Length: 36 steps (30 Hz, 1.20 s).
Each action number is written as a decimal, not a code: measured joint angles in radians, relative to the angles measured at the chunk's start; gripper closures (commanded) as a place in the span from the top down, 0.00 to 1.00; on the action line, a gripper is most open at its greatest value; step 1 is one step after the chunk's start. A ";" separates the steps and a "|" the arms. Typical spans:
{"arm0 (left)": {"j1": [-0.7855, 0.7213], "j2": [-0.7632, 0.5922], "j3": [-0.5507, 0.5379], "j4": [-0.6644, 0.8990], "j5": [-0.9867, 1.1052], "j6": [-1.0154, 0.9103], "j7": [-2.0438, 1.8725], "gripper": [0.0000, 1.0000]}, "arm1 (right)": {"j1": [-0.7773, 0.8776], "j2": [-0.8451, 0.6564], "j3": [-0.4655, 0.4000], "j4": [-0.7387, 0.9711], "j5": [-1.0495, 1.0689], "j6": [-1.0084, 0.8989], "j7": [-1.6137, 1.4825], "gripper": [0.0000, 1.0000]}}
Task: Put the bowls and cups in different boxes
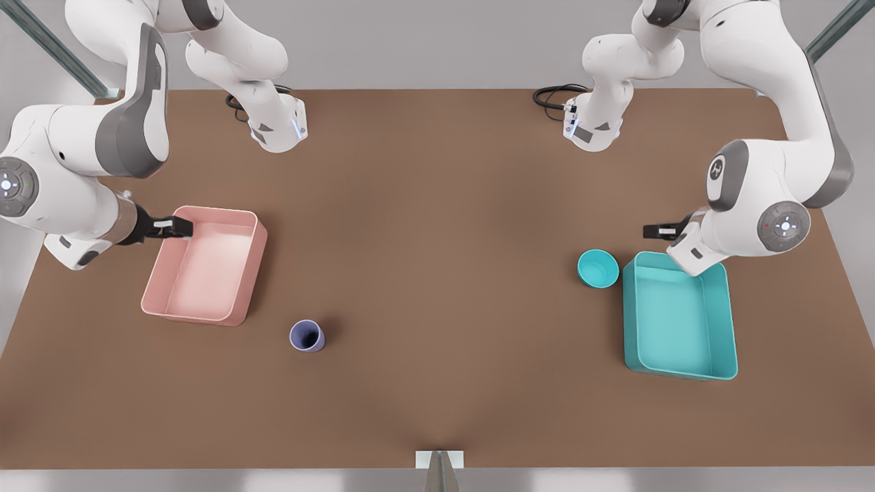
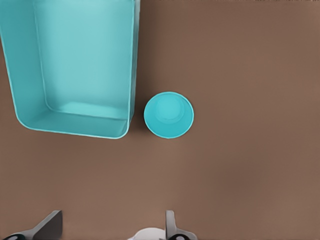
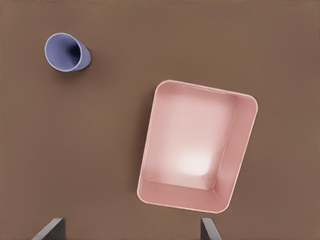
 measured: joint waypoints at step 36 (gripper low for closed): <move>-0.186 0.224 0.001 -0.561 0.175 0.914 -0.160 0.27 | 0.145 0.533 0.009 -0.073 0.125 0.713 0.186 1.00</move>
